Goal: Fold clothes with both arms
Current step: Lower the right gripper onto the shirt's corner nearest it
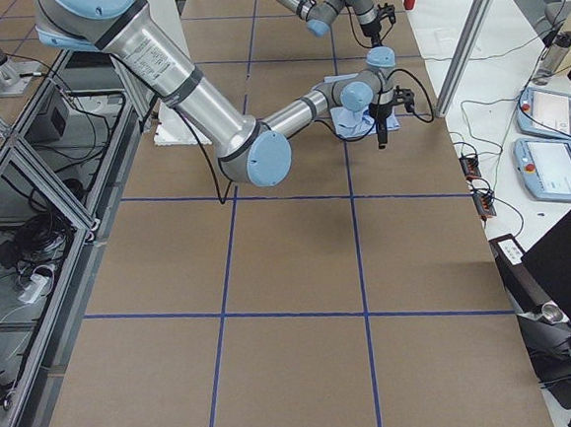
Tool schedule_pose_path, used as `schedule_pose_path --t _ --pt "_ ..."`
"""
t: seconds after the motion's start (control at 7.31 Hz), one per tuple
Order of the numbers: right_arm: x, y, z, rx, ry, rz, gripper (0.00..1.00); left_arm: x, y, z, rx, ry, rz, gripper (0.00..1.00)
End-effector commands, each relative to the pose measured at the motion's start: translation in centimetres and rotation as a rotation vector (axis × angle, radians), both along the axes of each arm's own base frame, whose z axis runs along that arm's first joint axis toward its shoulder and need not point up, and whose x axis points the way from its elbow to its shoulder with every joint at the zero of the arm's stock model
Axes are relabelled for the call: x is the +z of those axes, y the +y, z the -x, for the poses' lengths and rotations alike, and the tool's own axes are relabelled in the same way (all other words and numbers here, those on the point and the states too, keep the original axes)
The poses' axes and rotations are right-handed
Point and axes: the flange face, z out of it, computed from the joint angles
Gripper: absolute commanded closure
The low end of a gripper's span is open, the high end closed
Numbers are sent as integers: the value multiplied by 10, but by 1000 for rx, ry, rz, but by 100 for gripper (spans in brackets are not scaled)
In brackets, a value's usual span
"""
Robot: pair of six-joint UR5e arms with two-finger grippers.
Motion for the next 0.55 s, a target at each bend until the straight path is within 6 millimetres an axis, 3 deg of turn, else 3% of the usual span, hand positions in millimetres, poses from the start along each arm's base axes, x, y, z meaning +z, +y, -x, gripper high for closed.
schedule_pose_path --t 0.0,0.14,0.41 --pt "-37 1 32 -32 24 -85 0 15 13 15 10 14 3 0" --pt "-42 -1 51 -38 64 -117 2 16 14 16 9 14 4 0" --pt "-36 8 88 -70 34 -204 21 19 13 17 9 12 5 0"
